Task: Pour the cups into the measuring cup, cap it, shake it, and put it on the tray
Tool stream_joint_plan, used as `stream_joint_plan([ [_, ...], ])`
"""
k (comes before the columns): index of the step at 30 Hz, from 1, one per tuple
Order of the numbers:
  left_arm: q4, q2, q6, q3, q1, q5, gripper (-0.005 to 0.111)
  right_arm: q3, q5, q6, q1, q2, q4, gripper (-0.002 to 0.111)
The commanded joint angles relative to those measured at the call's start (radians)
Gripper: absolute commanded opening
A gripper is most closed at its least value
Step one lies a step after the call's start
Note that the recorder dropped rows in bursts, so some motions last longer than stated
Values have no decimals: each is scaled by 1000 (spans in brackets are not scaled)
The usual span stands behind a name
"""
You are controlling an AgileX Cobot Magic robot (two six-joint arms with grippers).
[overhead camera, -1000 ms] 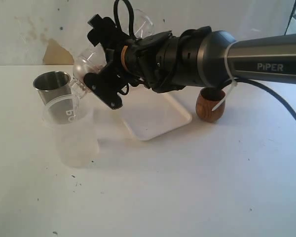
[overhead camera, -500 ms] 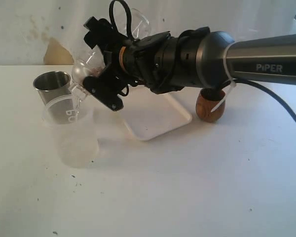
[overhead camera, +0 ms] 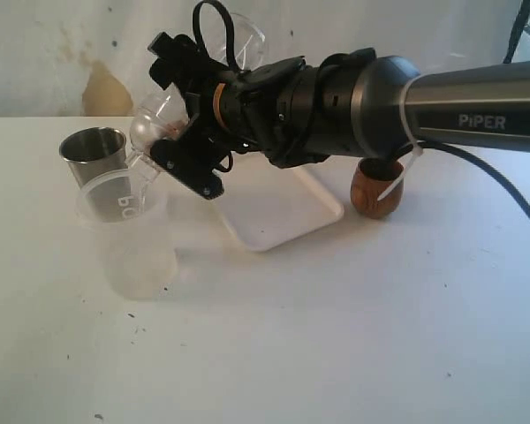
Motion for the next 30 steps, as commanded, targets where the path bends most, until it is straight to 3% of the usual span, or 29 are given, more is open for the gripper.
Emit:
stream_joint_plan([
  [1,-1,-5,-3,4,-2,0,0,-2,8,-11,1,-22,-9,0],
  [30,-1,-5,-3,4,-2,0,0,-15,-3,-29,1,-22,-9,0],
])
